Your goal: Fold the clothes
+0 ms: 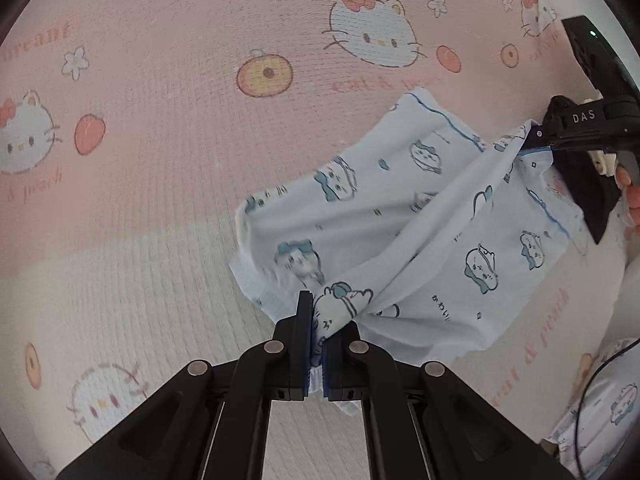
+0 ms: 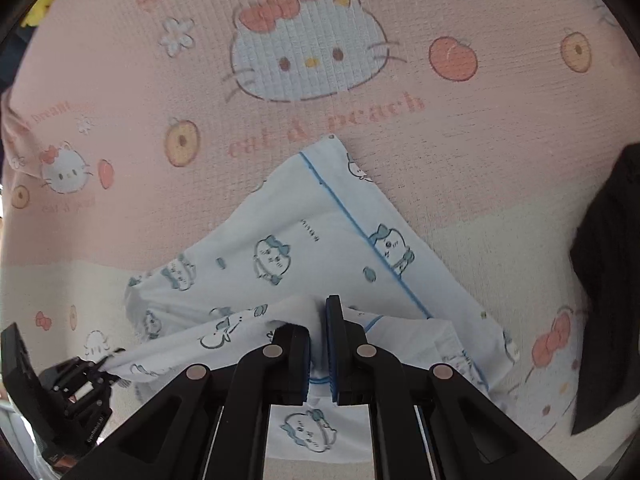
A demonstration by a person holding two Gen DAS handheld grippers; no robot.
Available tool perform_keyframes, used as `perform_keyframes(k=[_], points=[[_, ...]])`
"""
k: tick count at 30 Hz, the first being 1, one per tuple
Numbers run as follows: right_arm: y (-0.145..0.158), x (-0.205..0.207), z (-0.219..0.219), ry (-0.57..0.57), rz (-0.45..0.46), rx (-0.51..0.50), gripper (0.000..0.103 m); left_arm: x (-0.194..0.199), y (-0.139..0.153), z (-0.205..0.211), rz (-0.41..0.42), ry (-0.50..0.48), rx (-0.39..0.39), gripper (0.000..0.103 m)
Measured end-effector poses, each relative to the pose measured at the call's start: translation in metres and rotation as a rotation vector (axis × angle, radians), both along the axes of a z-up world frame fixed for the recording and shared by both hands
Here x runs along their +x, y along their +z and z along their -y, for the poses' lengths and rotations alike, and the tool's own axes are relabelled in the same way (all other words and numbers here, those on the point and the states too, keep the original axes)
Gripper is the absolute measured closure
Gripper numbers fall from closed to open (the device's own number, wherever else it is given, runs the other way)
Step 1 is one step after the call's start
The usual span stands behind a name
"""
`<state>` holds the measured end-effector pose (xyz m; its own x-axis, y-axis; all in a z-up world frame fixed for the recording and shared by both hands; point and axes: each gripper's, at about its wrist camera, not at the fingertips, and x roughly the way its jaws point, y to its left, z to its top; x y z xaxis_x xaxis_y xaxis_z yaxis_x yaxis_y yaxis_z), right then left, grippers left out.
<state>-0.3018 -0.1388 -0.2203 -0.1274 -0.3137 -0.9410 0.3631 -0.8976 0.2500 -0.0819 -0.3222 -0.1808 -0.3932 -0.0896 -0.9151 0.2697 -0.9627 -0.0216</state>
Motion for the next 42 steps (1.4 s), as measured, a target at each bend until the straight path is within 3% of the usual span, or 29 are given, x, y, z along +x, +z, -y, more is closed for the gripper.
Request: perform_keyframes(k=[4, 10, 14, 21, 23, 25, 26, 27, 28, 29, 30, 31, 35, 39, 42], points=[[-0.008, -0.022, 0.021, 0.058, 0.008, 0.082, 0.097, -0.019, -0.001, 0.015, -0.008, 0.008, 0.001, 0.102], [-0.010, -0.047, 0.048, 0.088, -0.028, 0.067, 0.097, -0.031, -0.016, 0.048, 0.010, 0.088, 0.064, 0.102], [-0.027, -0.051, 0.063, 0.130, -0.030, 0.121, 0.097, -0.034, -0.025, 0.056, 0.029, 0.104, 0.084, 0.100], [-0.046, -0.062, 0.061, 0.090, -0.009, 0.075, 0.097, -0.038, -0.031, 0.061, 0.030, 0.120, 0.095, 0.099], [-0.050, -0.062, 0.058, 0.084, -0.011, 0.056, 0.092, -0.033, -0.022, 0.058, -0.017, 0.123, 0.087, 0.099], [-0.049, -0.062, 0.055, 0.077, -0.018, 0.035, 0.075, -0.026, -0.010, 0.051, -0.081, 0.094, 0.087, 0.097], [-0.046, -0.063, 0.055, 0.069, -0.021, 0.033, 0.070, -0.023, -0.005, 0.047, -0.088, 0.086, 0.062, 0.096], [-0.043, -0.063, 0.054, 0.060, -0.025, 0.032, 0.056, -0.020, -0.001, 0.043, -0.088, 0.081, 0.031, 0.089], [-0.040, -0.064, 0.053, 0.052, -0.028, 0.030, 0.037, -0.019, 0.002, 0.040, -0.085, 0.075, 0.000, 0.076], [-0.037, -0.064, 0.052, 0.045, -0.030, 0.028, 0.031, -0.017, 0.003, 0.038, -0.086, 0.071, -0.016, 0.066], [-0.033, -0.065, 0.051, 0.039, -0.030, 0.026, 0.029, -0.014, 0.005, 0.037, -0.090, 0.067, -0.026, 0.044], [-0.028, -0.064, 0.050, 0.034, -0.028, 0.017, 0.029, -0.021, 0.004, 0.040, -0.094, 0.067, -0.023, 0.037], [-0.013, -0.058, 0.038, 0.003, -0.018, -0.054, 0.029, -0.021, 0.007, 0.050, -0.102, 0.124, 0.058, 0.037], [0.000, -0.050, 0.021, -0.032, -0.038, -0.069, 0.029, -0.012, 0.006, 0.056, -0.111, 0.191, 0.080, 0.037], [0.001, -0.047, 0.010, -0.067, 0.003, -0.099, 0.029, -0.006, 0.005, 0.058, -0.107, 0.224, 0.088, 0.037]])
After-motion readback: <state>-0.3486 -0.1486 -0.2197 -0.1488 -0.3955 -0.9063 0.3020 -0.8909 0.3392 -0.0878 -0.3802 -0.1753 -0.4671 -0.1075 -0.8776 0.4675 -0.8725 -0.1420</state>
